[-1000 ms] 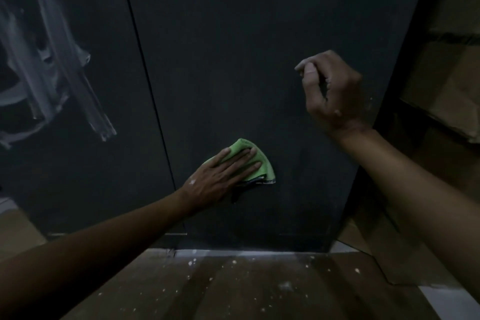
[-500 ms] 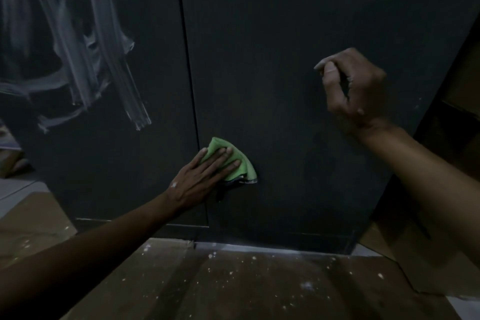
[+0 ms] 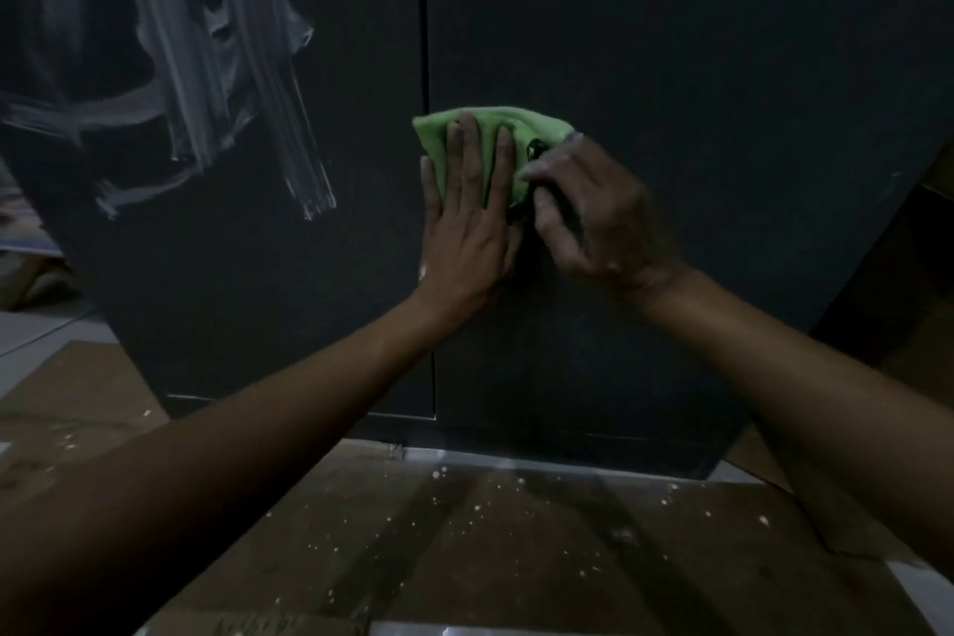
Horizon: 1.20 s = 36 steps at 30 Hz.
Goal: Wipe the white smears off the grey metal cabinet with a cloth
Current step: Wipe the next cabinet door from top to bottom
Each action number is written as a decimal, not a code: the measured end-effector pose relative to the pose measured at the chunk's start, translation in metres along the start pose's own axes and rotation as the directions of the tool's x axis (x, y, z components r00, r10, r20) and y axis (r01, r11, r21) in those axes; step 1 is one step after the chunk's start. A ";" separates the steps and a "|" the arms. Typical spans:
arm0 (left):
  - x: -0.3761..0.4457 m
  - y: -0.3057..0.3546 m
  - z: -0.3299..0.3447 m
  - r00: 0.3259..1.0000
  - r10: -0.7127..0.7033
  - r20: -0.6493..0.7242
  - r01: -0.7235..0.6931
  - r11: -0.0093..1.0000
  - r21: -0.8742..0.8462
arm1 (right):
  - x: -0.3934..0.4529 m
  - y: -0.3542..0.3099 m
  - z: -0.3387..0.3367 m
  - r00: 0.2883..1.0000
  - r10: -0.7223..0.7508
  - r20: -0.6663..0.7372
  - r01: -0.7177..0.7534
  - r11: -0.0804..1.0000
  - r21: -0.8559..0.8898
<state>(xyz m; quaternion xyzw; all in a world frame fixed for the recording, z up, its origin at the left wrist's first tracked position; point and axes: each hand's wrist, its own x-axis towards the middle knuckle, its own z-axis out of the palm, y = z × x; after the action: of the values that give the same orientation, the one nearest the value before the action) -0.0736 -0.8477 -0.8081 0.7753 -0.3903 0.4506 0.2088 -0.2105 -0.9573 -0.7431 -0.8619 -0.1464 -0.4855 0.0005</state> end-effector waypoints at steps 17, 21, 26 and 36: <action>-0.123 -0.086 -0.024 0.913 0.366 0.178 -0.271 0.873 -0.406 | -0.046 -0.015 0.095 0.991 0.120 0.057 -0.085 0.904 -0.419; -0.143 -0.113 -0.030 0.951 0.251 0.179 -0.180 0.924 -0.338 | -0.052 -0.015 0.112 0.991 0.124 0.055 -0.089 0.901 -0.424; -0.132 -0.124 -0.032 0.993 0.071 0.094 -0.036 0.943 -0.330 | -0.056 -0.007 0.127 0.992 0.113 0.050 -0.084 0.916 -0.392; -0.163 -0.122 -0.018 0.979 0.040 0.202 0.042 0.921 -0.386 | -0.174 -0.015 0.161 0.877 -0.197 0.438 0.354 0.882 -0.312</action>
<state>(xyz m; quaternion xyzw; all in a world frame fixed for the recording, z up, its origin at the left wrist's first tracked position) -0.0335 -0.6938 -0.9360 0.7610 -0.4910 0.2817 0.3169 -0.1638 -0.9636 -0.9761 -0.8943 -0.1693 -0.3160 -0.2678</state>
